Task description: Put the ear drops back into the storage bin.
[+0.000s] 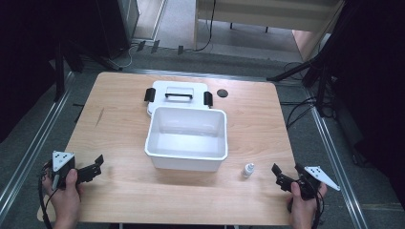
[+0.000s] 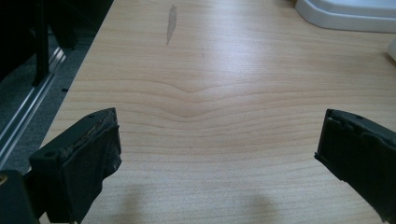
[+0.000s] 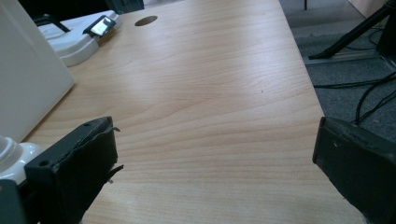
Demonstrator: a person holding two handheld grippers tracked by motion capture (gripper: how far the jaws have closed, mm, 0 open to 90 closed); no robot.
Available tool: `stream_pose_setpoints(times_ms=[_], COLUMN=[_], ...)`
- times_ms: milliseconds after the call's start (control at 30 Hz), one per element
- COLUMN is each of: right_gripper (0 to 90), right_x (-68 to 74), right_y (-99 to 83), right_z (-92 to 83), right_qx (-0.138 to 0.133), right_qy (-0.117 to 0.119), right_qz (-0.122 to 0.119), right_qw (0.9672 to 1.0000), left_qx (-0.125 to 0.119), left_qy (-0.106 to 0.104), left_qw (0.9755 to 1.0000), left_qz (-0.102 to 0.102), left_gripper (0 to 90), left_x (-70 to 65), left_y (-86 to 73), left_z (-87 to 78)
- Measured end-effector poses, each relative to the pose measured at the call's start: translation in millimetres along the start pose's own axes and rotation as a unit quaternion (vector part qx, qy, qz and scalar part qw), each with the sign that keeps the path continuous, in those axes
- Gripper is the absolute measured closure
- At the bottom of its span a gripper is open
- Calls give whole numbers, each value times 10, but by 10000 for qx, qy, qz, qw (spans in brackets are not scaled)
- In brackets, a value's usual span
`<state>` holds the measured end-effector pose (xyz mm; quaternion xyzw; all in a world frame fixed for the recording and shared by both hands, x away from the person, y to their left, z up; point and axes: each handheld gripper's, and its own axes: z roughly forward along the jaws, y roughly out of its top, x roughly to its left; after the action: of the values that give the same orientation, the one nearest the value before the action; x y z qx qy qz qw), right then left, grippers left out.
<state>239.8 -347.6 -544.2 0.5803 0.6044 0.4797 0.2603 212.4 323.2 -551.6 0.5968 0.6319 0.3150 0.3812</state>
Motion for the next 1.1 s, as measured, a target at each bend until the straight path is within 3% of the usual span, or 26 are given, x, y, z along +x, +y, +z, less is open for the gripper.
stream_pose_setpoints(times_ms=[167, 333, 433, 533, 600, 667, 833, 967, 1100], right_gripper=[0, 131, 132, 133, 133, 132, 132, 136, 132], right_x=[19, 24, 31, 93, 175, 244, 334, 347, 400], right_y=[3, 19, 39, 72, 104, 129, 228, 336, 455], right_z=[13, 3, 10, 17, 28, 26, 17, 20, 40], right_qx=[82, 132, 222, 332, 434, 492, 651, 890, 1461], right_qy=[41, 120, 149, 195, 186, 214, 241, 289, 369], right_qz=[-123, -174, -203, -451, -776, -955, -1277, -1413, -1788], right_qw=[9999, 9997, 9994, 9982, 9959, 9940, 9894, 9855, 9723], left_qx=[24, 43, 22, 48, 89, 67, 59, 82, 132], left_qy=[38, -38, 1, 45, 35, 13, 15, -137, -180], left_qw=[10000, 9999, 9999, 9998, 9996, 9995, 9993, 9996, 9994], left_qz=[65, 124, 169, 204, 248, 314, 359, 231, 251], left_gripper=[1, 1, 1, 1, 1, 1, 1, 1, 1], left_x=[-11, -25, -36, -49, -59, -67, -76, -41, -41], left_y=[1, 3, 0, 2, 5, 2, 1, 8, 11], left_z=[4, 10, 7, 14, 21, 21, 16, 22, 29])
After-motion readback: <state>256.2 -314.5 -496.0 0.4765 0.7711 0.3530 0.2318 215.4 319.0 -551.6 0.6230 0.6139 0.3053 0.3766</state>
